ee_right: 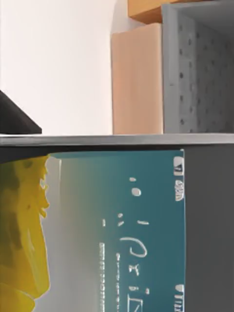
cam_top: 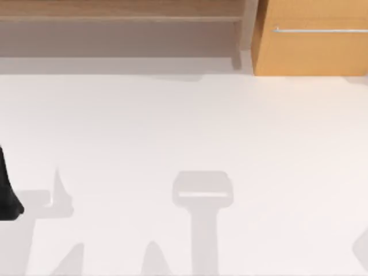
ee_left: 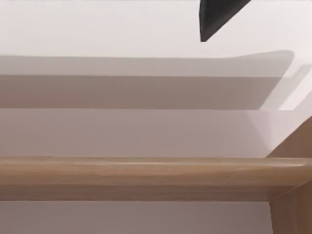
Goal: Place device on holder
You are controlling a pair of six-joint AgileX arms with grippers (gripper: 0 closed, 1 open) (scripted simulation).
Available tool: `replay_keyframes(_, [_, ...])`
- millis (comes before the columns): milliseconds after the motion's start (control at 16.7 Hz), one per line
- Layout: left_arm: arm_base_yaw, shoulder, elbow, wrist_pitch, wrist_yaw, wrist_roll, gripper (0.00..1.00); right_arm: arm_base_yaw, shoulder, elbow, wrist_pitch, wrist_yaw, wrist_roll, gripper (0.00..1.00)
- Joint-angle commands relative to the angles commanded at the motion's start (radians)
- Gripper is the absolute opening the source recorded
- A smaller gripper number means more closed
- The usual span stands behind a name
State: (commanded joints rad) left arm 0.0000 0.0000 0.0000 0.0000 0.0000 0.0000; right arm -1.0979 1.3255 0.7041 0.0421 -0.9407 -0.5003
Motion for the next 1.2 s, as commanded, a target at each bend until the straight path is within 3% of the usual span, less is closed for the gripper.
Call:
replay_keyframes(360, [0.0,0.0,0.0,0.0,0.0,0.0,1.0,0.007,0.003,0.002,0.001,0.002,0.004,0.0])
replay_keyframes(840, [0.0,0.0,0.0,0.0,0.0,0.0,1.0,0.137,0.136,0.018,0.209,0.119,0.119,0.0])
replay_keyframes(1080, [0.0,0.0,0.0,0.0,0.0,0.0,1.0,0.144,0.145,0.019,0.217,0.126,0.119,0.0])
replay_keyframes(1200, [0.0,0.0,0.0,0.0,0.0,0.0,1.0,0.144,0.145,0.019,0.217,0.126,0.119,0.15])
